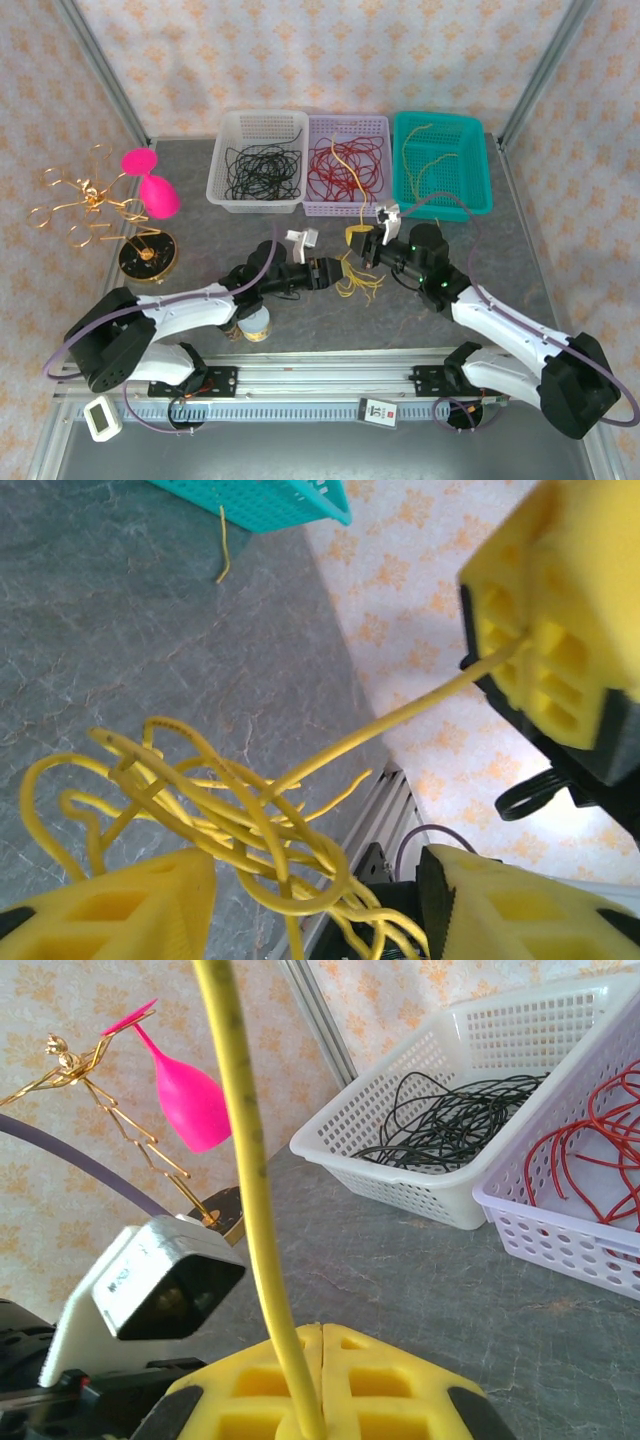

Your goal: Untangle the cables

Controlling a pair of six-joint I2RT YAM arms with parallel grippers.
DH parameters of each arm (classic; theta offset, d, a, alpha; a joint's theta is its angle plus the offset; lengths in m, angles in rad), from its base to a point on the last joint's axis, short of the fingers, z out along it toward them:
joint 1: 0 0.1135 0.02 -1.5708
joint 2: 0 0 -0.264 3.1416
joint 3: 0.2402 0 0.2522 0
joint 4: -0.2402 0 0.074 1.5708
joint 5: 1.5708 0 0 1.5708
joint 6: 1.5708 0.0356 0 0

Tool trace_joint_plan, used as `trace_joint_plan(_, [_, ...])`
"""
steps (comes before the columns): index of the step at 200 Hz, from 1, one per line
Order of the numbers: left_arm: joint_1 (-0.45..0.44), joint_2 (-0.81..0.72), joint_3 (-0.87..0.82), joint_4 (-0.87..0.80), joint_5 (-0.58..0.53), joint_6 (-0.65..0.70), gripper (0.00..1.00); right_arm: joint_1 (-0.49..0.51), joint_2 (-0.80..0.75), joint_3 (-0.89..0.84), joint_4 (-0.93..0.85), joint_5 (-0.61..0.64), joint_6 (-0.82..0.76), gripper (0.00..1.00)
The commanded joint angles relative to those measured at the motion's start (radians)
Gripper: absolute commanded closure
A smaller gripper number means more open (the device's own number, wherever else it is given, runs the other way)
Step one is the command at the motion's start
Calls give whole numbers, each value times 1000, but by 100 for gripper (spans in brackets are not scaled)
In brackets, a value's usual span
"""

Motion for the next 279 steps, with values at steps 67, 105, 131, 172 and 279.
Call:
trace_joint_plan(67, [-38,77,41,26,-47,27,57,-2,-43,-11,78,66,36,100])
trace_joint_plan(105, [-45,81,17,25,-82,16,88,-2,-56,-18,79,126,43,100])
trace_joint_plan(131, [-46,27,-28,21,-147,8,100,-3,-78,-24,47,233,40,100])
trace_joint_plan(172, [-45,-81,-83,28,-160,33,100,-28,-97,-26,-60,536,61,100])
trace_joint_plan(279, [-36,-206,-98,-92,-121,107,100,-305,-86,-58,-119,504,208,100])
